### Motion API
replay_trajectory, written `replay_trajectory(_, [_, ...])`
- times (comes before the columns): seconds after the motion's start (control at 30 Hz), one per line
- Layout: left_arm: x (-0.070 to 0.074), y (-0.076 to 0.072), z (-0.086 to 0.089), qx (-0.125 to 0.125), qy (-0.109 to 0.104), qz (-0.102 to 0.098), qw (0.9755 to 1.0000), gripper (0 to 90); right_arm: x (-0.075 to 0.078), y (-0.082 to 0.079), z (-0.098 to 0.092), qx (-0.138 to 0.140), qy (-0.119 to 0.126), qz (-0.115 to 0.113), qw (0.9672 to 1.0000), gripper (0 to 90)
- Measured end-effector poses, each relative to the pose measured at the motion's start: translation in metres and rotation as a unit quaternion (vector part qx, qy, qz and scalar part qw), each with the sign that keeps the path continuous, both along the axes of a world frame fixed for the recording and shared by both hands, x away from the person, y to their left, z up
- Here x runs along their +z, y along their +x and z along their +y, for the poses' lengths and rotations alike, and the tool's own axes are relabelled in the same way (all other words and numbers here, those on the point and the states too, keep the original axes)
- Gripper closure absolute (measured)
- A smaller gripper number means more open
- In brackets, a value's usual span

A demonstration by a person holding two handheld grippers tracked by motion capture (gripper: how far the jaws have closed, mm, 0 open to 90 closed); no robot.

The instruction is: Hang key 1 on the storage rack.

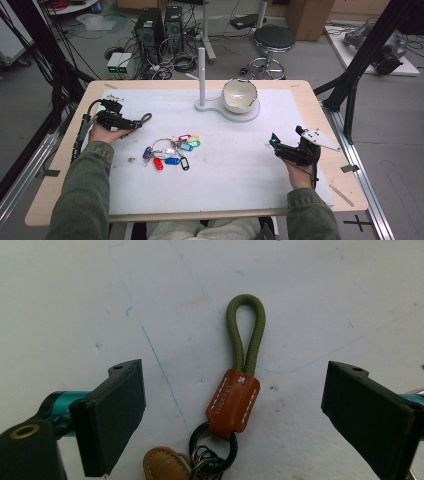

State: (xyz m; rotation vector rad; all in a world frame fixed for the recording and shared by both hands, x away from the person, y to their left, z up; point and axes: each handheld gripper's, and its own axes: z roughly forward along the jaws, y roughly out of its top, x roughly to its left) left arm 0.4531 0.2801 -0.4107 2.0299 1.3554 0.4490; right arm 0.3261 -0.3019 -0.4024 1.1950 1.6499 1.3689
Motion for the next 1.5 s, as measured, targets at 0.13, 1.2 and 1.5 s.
replay_trajectory(0.13, [-0.007,0.003,0.001,0.004,0.007,0.017,0.9998,12.7,0.001,-0.001,0.0,0.005,0.0,-0.007,1.0,3.0])
replay_trajectory(1.2, [-0.015,0.006,0.008,-0.016,0.026,0.036,0.9989,63.1,0.001,0.0,-0.001,0.006,-0.005,-0.007,1.0,3.0])
replay_trajectory(1.5, [-0.009,0.005,0.014,-0.009,0.019,0.034,0.9992,72.7,0.0,0.001,0.0,0.008,-0.007,-0.005,0.9999,3.0])
